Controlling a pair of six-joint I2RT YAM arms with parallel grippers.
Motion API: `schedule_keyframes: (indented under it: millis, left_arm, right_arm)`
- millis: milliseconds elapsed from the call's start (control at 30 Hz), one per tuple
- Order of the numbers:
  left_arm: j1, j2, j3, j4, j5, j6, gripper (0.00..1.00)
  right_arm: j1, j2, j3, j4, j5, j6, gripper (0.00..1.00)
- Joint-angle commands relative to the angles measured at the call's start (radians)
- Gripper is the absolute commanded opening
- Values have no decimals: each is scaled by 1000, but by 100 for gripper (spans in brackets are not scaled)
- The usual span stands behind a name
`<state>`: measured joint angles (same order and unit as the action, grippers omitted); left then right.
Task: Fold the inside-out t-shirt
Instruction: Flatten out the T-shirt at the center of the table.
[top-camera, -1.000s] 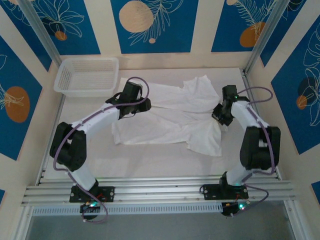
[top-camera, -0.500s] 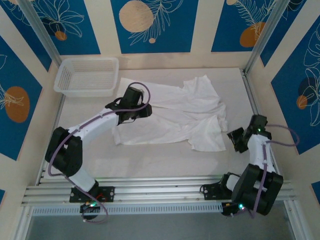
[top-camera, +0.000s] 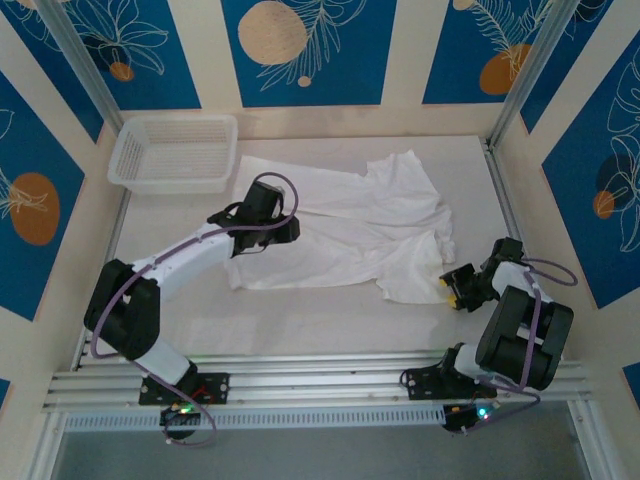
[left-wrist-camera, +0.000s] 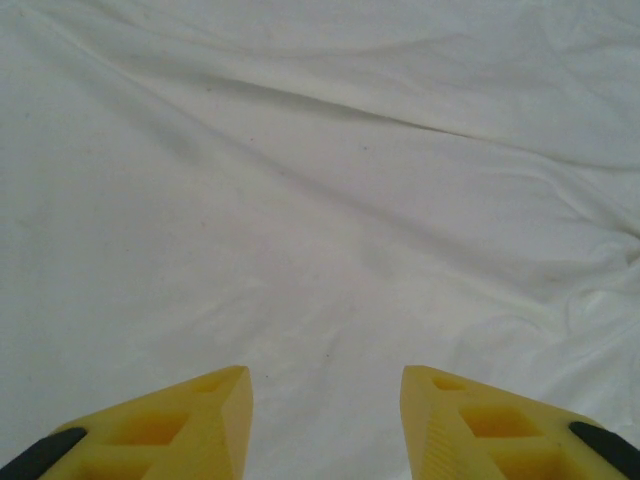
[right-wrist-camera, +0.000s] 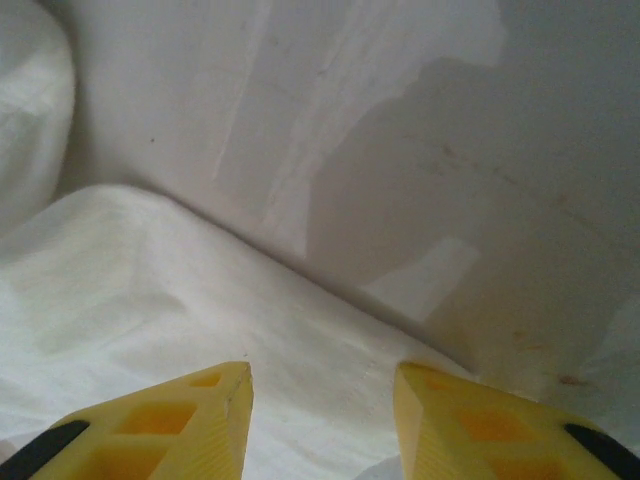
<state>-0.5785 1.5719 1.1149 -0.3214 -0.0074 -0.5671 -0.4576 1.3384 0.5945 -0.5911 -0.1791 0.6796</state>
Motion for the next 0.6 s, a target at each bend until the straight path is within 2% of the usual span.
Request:
schedule_keyframes:
  millis: [0,133,300,567]
  left_arm:
    - [-6,-30,-10,-9,-24,7,43]
    - [-6,-33,-11,-13,-39,4,43]
    - [-6,-36,-7,-14,-35,-5,44]
    - [-6,-34,-10,-21,-45,-10,44]
  right_arm:
    - [6,-28,20,-47,83,28,46]
    - [13,-120,-1,-66,141,49,47]
    - [15,-140,-15,-72,179,73,47]
    - [32,-49,-7,-24,139,68,46]
